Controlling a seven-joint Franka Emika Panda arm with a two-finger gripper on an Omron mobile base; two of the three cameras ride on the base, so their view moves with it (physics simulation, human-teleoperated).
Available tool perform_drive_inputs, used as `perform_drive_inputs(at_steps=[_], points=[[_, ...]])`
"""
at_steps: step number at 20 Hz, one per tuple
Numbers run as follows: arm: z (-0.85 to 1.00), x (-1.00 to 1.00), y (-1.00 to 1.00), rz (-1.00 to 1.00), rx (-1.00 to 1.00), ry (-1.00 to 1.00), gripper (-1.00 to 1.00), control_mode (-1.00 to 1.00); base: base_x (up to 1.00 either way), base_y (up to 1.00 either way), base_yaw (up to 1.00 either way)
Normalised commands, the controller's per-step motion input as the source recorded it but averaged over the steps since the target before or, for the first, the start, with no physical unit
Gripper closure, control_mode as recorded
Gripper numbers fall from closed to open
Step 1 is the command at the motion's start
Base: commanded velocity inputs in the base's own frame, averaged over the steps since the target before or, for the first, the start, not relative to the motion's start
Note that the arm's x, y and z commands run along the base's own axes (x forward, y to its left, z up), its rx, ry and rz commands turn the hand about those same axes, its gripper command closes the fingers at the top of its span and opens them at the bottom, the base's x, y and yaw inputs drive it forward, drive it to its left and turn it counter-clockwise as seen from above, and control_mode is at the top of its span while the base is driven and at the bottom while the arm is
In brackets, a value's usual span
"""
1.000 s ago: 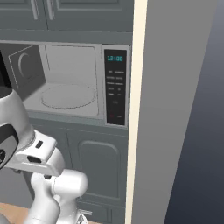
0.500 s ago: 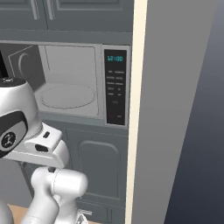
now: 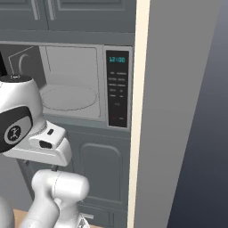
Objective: Place the sponge inside the microwave to prepare for sanitizing.
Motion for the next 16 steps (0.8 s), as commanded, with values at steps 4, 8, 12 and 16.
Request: perform_drive_inputs(at_steps=[4,8,12,16], points=[[0.00,0.00,0.00,0.00,0.00,0.00,-1.00,-1.00,0.00,0.00,0.00],[0.00,0.00,0.00,0.00,0.00,0.00,-1.00,-1.00,0.00,0.00,0.00],[0.00,0.00,0.00,0.00,0.00,0.00,-1.00,1.00,-0.06,0.00,-0.01],[0.00,0.00,0.00,0.00,0.00,0.00,-1.00,1.00,-0.21,0.00,-0.01]])
